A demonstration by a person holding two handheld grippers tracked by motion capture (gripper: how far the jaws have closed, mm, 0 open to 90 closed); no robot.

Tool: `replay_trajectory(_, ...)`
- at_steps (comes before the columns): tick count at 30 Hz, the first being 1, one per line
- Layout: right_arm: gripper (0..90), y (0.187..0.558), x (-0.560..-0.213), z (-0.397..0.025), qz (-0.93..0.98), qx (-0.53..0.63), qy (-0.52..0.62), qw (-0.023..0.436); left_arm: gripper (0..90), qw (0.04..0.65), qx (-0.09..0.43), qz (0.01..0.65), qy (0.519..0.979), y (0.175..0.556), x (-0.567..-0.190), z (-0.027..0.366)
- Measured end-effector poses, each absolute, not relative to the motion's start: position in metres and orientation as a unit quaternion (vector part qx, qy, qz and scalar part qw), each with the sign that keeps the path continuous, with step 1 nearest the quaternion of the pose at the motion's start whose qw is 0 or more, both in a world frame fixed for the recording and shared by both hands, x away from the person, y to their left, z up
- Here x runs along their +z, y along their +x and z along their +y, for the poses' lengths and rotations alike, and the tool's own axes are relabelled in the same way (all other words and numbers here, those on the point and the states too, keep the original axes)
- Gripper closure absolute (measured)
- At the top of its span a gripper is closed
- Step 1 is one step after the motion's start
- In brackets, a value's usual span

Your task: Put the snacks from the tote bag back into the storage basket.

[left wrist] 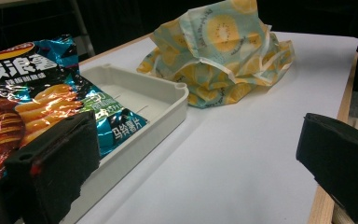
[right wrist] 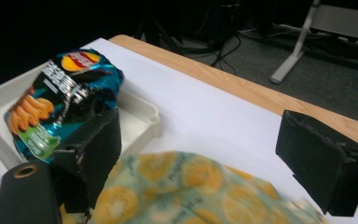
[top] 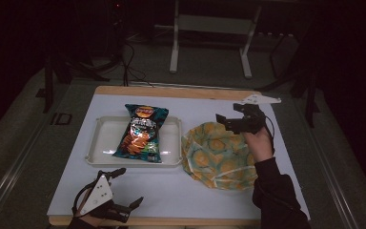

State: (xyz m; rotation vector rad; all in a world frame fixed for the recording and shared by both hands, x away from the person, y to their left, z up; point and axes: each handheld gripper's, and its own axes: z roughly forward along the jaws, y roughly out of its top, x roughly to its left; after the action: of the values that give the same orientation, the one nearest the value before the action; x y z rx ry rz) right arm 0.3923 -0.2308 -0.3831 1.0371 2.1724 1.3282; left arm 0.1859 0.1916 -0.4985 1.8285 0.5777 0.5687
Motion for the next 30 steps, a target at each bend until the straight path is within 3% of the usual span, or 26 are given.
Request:
replay_trajectory(17,14.3,0.372,-0.39,-0.31,0.747,0.461,0.415,0.239,0.1,0.537,0.239,0.244,0.771,0.186,-0.499,0.191)
replay_trajectory(30,14.6,0.338,-0.419,-0.353,0.705,0.466,0.445,0.295,0.1,0.536,0.239,0.244,0.772,0.187,-0.499,0.19)
